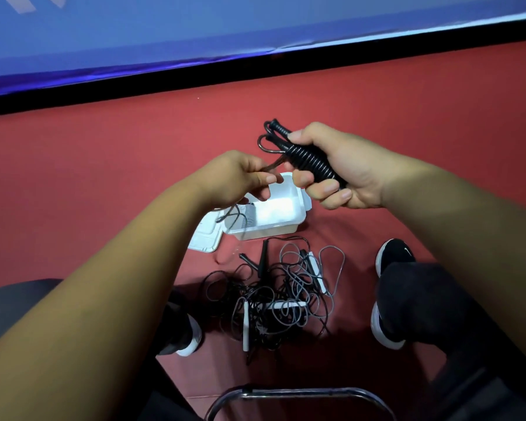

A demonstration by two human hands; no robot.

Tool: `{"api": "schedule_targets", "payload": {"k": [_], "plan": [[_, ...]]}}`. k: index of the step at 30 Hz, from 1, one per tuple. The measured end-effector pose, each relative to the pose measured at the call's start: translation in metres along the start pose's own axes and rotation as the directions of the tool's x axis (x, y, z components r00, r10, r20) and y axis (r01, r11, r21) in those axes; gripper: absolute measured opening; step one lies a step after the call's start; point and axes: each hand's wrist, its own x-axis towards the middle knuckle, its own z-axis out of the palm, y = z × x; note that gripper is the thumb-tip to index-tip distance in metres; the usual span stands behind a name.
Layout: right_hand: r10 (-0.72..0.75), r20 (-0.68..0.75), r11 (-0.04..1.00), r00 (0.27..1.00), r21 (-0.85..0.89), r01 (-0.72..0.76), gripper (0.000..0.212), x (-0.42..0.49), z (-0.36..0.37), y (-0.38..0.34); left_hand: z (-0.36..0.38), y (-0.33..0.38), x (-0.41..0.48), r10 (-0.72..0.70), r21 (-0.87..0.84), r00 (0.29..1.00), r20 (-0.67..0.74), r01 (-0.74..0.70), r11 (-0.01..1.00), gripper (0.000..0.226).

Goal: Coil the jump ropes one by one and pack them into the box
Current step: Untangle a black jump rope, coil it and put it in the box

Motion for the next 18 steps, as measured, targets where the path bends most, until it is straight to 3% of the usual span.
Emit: {"api": "schedule_targets", "payload": {"k": [7, 10, 13, 15, 18], "plan": [[0.199, 0.215, 0.968, 0.956, -0.196, -0.157, 0.044, -0.003, 0.003, 0.009, -0.001, 0.010, -0.001, 0.012, -0.228, 0.995, -0.098, -0.034, 0.973, 0.017], [0.293, 0.225, 0.934, 0.929, -0.276, -0.228, 0.047, 0.000, 0.007, 0.015, -0.002, 0.011, 0.001, 0.031, -0.317, 0.990, -0.141, -0.075, 0.945, 0.012], [0.303, 0.168, 0.919, 0.938, -0.311, -0.241, 0.035, 0.005, 0.006, 0.019, -0.003, 0.016, 0.000, 0.056, -0.343, 0.982, -0.179, -0.116, 0.932, 0.011], [0.257, 0.097, 0.928, 0.961, -0.302, -0.218, 0.032, 0.010, 0.003, 0.021, -0.004, 0.020, 0.000, 0.082, -0.293, 0.973, -0.217, -0.144, 0.945, 0.010], [0.174, -0.021, 0.938, 0.984, -0.302, -0.173, 0.032, 0.013, 0.000, 0.021, -0.007, 0.025, -0.002, 0.158, -0.027, 0.950, -0.269, -0.172, 0.985, 0.010]]}}
